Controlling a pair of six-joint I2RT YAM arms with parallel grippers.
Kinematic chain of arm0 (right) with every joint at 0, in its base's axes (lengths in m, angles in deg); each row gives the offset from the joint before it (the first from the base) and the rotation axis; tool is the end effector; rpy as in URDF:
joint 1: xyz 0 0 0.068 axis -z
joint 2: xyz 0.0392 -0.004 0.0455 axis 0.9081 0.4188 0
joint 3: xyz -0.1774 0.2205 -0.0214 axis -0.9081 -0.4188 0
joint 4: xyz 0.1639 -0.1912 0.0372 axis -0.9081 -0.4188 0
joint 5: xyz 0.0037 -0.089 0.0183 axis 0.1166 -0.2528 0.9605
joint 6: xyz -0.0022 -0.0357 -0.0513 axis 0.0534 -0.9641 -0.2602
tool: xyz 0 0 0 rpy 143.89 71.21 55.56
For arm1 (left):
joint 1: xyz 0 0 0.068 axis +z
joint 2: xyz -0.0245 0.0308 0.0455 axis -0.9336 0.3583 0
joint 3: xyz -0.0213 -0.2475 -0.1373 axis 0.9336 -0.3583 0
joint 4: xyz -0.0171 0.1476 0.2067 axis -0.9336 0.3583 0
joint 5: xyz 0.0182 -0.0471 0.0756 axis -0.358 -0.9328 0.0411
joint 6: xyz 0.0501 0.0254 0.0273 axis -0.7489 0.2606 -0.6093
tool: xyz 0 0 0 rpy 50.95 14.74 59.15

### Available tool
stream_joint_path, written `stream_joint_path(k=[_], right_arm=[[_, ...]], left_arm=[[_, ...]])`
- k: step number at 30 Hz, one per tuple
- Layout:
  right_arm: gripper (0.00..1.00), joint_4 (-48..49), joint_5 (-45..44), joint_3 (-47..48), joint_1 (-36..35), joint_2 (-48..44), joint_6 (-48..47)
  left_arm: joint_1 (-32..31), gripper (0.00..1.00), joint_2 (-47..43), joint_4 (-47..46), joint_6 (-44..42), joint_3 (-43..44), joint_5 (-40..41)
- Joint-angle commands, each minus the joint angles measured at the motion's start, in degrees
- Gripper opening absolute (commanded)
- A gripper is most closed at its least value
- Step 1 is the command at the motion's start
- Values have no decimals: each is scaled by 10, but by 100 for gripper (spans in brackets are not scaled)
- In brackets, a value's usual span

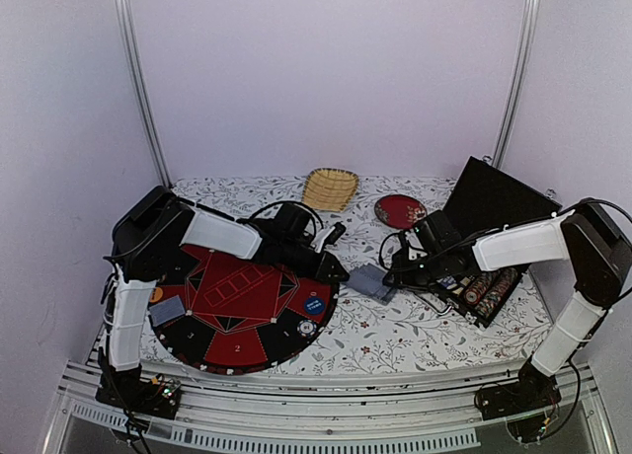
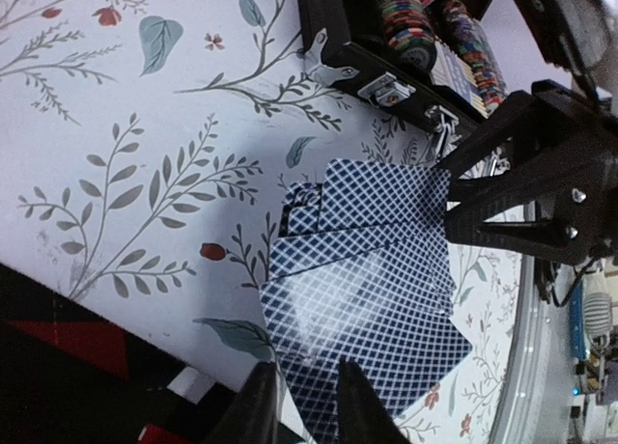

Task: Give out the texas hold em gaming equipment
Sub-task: Pick up the poker card from the face-down deck piles.

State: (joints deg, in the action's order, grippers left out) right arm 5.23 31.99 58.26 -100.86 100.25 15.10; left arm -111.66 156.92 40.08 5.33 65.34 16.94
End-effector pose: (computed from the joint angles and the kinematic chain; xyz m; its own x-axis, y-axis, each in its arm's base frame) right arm 0.2593 0.1971 0.1567 -0.9044 -0.0028 -0.4268 -0.2165 0.8648 0.4531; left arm 0.3269 -0.3386 0.1178 -0.7856 0.3257 -0.5260 0.6175 0.4641 -0.6350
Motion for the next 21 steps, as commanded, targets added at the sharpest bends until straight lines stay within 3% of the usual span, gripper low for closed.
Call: stream_joint_path(k=[1, 8, 21], right_arm=[[37, -21, -46, -12, -2, -27, -1], [38, -47, -62, -6, -2, -54, -15], [38, -22, 26, 4, 4, -81, -60]], left_arm=[[-6, 18, 6, 4, -5, 2, -7], [-6, 0, -1, -2, -2, -2, -4], [-7, 0, -50, -68, -17, -48, -24]])
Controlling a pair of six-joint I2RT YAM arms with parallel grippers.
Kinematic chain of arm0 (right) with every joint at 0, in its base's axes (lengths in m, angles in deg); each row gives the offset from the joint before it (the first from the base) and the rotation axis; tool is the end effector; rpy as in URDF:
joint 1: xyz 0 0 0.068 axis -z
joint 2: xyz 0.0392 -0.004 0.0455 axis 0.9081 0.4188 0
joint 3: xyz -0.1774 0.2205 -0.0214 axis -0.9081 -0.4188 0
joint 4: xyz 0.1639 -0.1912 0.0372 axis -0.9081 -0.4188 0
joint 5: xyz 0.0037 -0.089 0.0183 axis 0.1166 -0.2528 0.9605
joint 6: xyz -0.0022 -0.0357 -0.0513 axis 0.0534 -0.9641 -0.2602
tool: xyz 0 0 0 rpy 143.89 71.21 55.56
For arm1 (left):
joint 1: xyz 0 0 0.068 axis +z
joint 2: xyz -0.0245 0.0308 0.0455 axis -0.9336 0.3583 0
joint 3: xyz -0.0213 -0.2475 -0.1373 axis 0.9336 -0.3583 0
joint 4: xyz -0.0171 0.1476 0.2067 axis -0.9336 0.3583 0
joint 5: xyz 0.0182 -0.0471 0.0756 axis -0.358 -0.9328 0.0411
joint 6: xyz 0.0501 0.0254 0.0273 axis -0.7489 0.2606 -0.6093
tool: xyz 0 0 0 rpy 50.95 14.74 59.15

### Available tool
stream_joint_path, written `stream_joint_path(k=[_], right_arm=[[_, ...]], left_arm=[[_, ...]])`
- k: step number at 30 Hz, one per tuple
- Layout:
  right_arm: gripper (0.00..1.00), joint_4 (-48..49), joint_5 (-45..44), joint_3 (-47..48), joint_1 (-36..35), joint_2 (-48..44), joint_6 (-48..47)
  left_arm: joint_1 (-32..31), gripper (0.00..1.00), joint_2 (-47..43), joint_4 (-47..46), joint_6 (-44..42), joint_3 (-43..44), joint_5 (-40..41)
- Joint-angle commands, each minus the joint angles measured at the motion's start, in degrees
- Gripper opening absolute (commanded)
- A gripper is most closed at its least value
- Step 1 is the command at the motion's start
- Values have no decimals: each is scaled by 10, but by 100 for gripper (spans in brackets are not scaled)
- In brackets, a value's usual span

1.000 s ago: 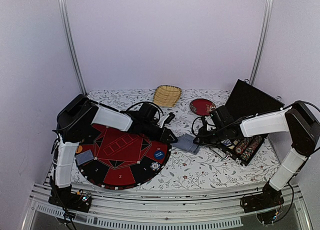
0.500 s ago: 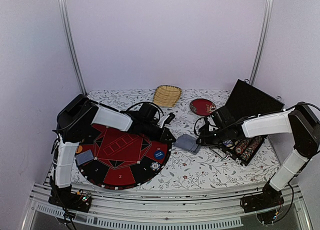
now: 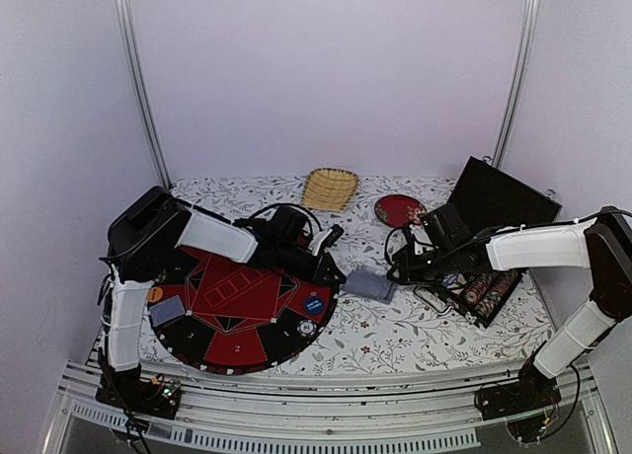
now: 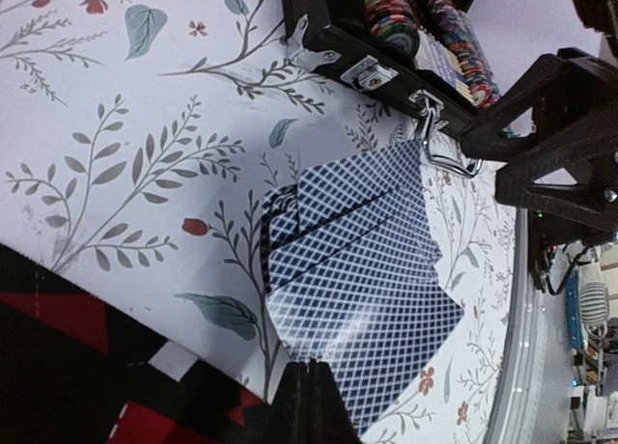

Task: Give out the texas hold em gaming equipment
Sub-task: Pick up the poker card from the face-down deck piles.

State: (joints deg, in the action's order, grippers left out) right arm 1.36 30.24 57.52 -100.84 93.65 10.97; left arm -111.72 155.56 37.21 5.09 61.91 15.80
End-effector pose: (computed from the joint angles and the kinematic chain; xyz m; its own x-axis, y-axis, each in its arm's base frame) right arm 0.2476 0.1868 0.1821 -0.8674 -0.0479 -0.4954 -0.2820 0.8675 0.4099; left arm 0.3189 -0.3329 0.1159 -0.7775 0.3293 -0.5358 0.6284 0.4406 -0.6410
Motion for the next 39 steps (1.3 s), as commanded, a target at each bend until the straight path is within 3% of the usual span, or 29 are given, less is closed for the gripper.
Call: stream_joint_path(k=[1, 21, 35, 39], right_arm=[[38, 23, 53, 10, 7, -15, -18], [37, 75, 142, 26, 19, 50, 10], [36, 88, 137, 33, 15, 104, 17], [34, 86, 135, 34, 15, 111, 17]], left_arm=[[-6, 0, -40, -45, -14, -17, -15], [7, 0, -51, -73, 0, -53, -14], [13, 0, -40, -76, 3, -50, -32], [14, 15, -29, -63, 6, -45, -28]])
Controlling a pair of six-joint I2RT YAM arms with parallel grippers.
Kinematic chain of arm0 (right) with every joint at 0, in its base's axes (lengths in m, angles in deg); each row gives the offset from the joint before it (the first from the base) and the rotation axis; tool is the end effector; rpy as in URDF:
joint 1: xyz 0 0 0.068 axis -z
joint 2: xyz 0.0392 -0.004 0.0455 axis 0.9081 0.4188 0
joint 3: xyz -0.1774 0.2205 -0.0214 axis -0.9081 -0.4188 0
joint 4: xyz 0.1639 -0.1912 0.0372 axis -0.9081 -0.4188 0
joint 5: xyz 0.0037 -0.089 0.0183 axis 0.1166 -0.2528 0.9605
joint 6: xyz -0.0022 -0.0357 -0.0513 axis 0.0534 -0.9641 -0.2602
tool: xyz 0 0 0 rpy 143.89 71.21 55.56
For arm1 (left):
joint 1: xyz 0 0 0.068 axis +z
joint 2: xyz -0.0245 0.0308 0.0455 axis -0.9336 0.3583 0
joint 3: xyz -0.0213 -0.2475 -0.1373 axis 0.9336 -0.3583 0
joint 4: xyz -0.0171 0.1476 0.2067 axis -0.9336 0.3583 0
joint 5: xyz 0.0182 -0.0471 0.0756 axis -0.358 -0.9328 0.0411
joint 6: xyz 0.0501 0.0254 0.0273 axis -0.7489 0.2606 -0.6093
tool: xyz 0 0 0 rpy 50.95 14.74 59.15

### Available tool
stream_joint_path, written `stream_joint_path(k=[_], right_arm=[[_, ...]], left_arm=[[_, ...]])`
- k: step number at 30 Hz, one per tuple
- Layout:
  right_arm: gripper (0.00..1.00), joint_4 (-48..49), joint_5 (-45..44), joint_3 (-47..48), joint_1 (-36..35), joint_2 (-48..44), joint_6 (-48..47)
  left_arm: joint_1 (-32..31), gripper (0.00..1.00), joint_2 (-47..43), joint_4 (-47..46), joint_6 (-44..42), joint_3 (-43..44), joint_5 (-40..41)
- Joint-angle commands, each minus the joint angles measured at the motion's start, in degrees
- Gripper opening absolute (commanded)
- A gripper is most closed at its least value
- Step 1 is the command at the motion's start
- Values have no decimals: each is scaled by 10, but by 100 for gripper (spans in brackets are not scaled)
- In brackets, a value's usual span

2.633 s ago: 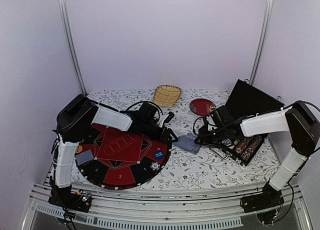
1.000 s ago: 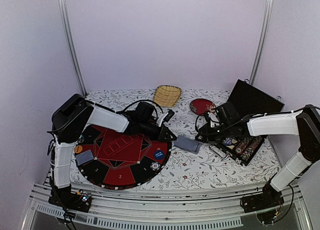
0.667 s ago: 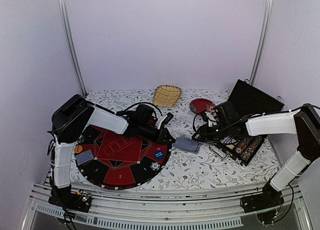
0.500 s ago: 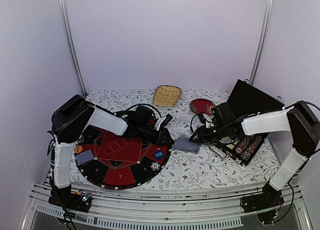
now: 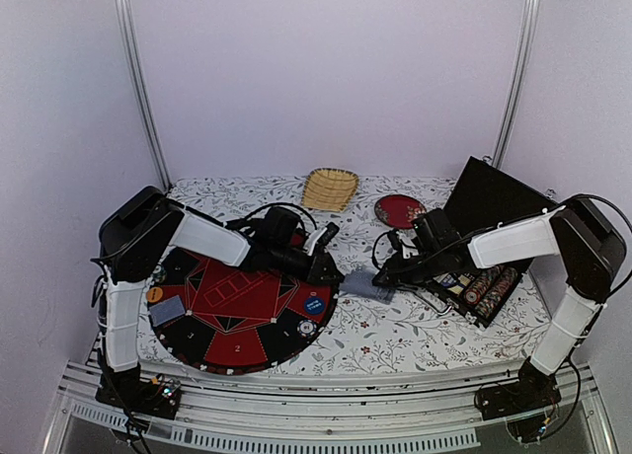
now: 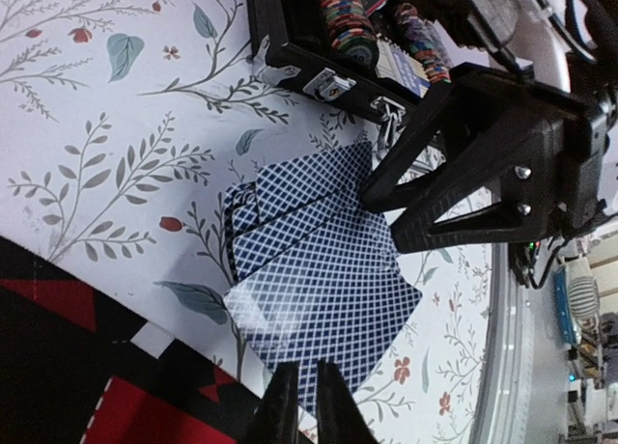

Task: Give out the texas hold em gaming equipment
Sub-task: Pick up the poker card from the face-down deck piles.

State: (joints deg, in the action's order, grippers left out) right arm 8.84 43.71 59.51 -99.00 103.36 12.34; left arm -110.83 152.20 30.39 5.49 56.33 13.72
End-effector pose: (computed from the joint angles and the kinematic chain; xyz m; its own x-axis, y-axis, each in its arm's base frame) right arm 0.2699 0.2027 0.1527 -0.9160 -0.0657 -0.3958 -0.3023 0.7617 0.5730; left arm 0.3126 -0.3195 0.1248 -0.7538 0.2953 -0.5870 0.6560 0.3890 -0.6468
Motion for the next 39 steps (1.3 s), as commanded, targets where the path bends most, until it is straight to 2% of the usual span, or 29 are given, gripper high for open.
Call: stream_joint_path(k=[1, 9, 15, 18, 25, 39], right_arm=[[34, 7, -4, 15, -3, 15, 2], [33, 2, -12, 12, -4, 16, 0], [33, 2, -10, 14, -3, 20, -1], [33, 0, -11, 14, -3, 19, -2], [33, -4, -19, 13, -3, 18, -4], [33, -17, -40, 11, 0, 19, -3]], left_arm=[[6, 17, 7, 9, 3, 12, -6], [8, 44, 26, 11, 15, 31, -10], [6, 46, 61, 24, 24, 58, -26], [6, 38, 63, 24, 26, 61, -34], [5, 1, 29, 11, 23, 45, -42], [21, 0, -30, 14, 4, -5, -46]])
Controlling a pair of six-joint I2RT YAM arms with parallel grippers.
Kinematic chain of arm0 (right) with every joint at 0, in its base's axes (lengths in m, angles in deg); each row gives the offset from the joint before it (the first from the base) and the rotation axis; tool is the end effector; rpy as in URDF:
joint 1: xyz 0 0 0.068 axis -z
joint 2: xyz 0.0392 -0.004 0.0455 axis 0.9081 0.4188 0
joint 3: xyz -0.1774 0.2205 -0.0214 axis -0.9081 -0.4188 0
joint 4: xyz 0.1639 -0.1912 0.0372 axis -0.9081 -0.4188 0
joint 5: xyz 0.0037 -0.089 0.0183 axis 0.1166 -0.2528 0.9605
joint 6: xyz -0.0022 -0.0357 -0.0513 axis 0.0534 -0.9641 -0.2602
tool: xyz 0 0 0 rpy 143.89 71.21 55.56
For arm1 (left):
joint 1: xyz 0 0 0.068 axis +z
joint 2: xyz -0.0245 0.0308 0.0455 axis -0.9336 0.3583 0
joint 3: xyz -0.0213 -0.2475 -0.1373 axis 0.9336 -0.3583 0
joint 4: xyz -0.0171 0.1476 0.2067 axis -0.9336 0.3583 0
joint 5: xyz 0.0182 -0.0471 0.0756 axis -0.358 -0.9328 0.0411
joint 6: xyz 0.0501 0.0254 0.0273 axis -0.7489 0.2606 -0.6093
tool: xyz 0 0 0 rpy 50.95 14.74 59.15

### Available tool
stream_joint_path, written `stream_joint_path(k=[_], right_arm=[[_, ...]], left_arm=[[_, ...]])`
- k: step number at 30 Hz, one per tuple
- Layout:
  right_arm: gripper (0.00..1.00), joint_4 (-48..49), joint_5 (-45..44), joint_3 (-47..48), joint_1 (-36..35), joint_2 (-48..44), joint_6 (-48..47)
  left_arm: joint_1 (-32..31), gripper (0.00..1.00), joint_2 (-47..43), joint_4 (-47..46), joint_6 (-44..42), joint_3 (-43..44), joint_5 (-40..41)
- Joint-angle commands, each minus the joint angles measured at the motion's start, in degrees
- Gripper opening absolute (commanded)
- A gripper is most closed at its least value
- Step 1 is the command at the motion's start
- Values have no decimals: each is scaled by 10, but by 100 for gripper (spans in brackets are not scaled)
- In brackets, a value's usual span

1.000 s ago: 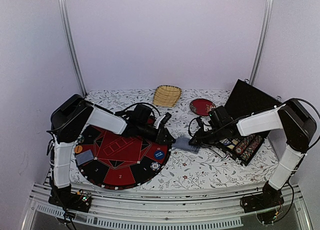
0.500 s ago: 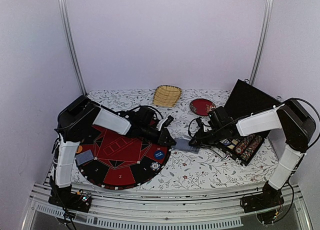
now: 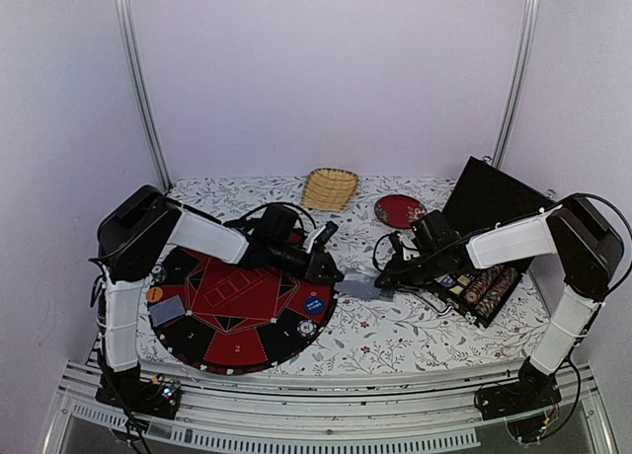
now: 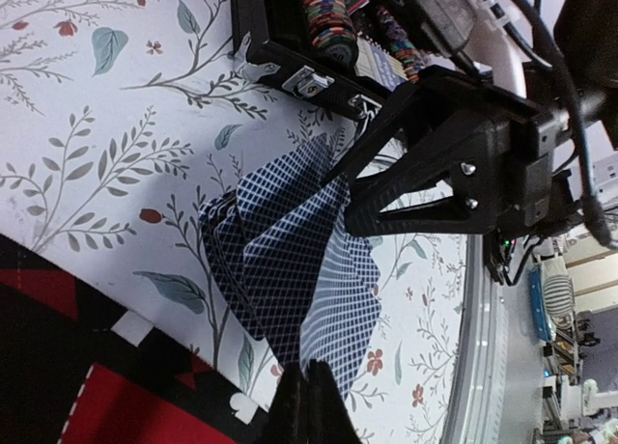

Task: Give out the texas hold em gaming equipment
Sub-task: Pick up the poker card from the face-down deck piles, then distribute the poker card in the small blind area.

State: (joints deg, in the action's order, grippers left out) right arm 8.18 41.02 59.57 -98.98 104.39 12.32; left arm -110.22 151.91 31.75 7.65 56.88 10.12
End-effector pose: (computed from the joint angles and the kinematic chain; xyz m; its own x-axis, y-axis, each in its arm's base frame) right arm 0.2714 0.2011 0.1458 -0.9189 -0.0574 -0.3903 -0.2781 0.7961 0.5375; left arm 0.3137 -0.3172 0.1289 -0.7852 0.2973 -0.5432 0.6191 0.3600 -0.6979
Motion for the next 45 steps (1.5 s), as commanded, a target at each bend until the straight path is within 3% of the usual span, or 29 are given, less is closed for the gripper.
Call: stream_joint_path(k=[1, 7, 11, 17, 28, 32, 39, 42, 45], right_arm=[[32, -10, -13, 11, 0, 9, -3], [33, -11, -9, 15, 1, 12, -4], [33, -16, -10, 20, 1, 15, -6], [33, -20, -12, 23, 1, 9, -8], [33, -34, -4, 38, 1, -13, -18], [38, -55, -2, 53, 1, -34, -39], [61, -130, 24, 127, 1, -64, -156], [63, -193, -51, 170, 4, -57, -224], [63, -240, -72, 206, 25, -42, -216]], left_arm=[[17, 0, -32, 1, -19, -14, -11], [45, 0, -80, 0, -17, -55, -28], [65, 0, -87, 50, -34, -61, -12], [111, 0, -82, 43, 17, -104, 5], [97, 0, -31, 60, 33, -77, 38], [94, 0, -33, 85, 15, -72, 53], [93, 35, -50, 117, 2, -70, 88], [93, 47, -71, 136, -3, -67, 120], [92, 53, -98, 140, 0, -70, 149]])
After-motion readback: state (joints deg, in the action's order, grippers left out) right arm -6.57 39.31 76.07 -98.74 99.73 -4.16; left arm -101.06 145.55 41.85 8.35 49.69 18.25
